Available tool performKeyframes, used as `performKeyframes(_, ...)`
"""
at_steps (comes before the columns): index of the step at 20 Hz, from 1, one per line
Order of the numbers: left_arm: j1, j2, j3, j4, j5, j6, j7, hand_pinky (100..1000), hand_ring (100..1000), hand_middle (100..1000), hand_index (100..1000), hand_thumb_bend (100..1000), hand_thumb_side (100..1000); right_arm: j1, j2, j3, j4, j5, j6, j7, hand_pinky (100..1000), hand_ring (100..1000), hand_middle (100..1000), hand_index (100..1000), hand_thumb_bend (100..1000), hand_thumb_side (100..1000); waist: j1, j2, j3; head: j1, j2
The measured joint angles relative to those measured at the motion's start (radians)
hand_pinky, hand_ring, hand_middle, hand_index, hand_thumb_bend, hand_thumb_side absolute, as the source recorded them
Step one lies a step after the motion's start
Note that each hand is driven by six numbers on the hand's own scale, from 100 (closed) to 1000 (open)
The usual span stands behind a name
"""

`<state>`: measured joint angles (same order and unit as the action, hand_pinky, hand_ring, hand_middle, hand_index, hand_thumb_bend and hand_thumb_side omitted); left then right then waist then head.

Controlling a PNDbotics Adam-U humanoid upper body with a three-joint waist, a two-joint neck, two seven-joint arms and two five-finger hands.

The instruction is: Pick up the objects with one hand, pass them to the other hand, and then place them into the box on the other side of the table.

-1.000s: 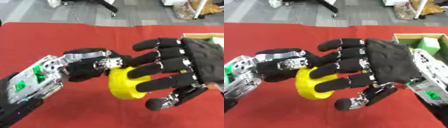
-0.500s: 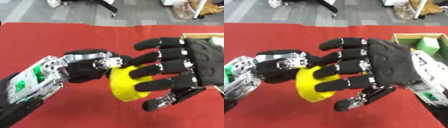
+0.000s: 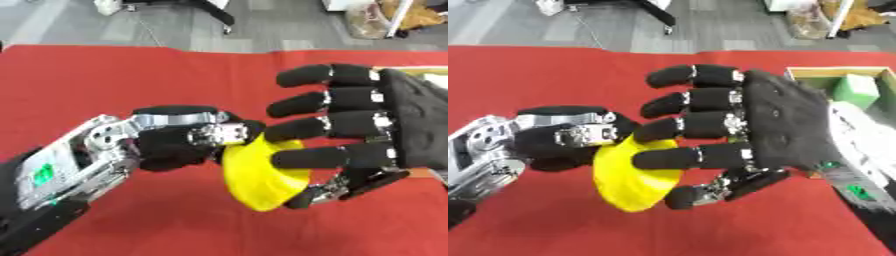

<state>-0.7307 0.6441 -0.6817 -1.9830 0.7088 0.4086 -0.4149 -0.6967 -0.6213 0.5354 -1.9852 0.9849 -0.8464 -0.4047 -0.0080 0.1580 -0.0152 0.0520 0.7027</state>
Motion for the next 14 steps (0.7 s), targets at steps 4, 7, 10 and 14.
performKeyframes(4,-0.001,0.0,0.0,0.0,0.0,-0.004,-0.006,579,451,399,541,100,765,0.003,0.0,0.0,0.0,0.022,0.008,-0.008,811,699,659,838,432,327,0.0,0.0,0.0,0.0,0.0)
performKeyframes(7,-0.002,0.0,0.0,0.0,0.0,-0.006,-0.009,579,450,398,540,100,760,0.003,0.0,0.0,0.0,0.032,0.01,-0.01,793,670,609,778,428,289,0.0,0.0,0.0,0.0,0.0)
performKeyframes(10,-0.003,0.0,0.0,0.0,0.0,-0.008,-0.01,579,451,399,541,100,763,0.003,0.0,0.001,-0.001,0.035,0.013,-0.013,785,649,571,715,423,247,0.0,0.0,0.0,0.0,0.0)
performKeyframes(14,-0.01,0.0,0.0,0.0,-0.001,-0.007,-0.01,580,452,400,541,100,768,0.003,0.0,0.002,-0.001,0.034,0.015,-0.015,767,623,529,603,398,100,0.0,0.0,-0.001,0.0,0.0)
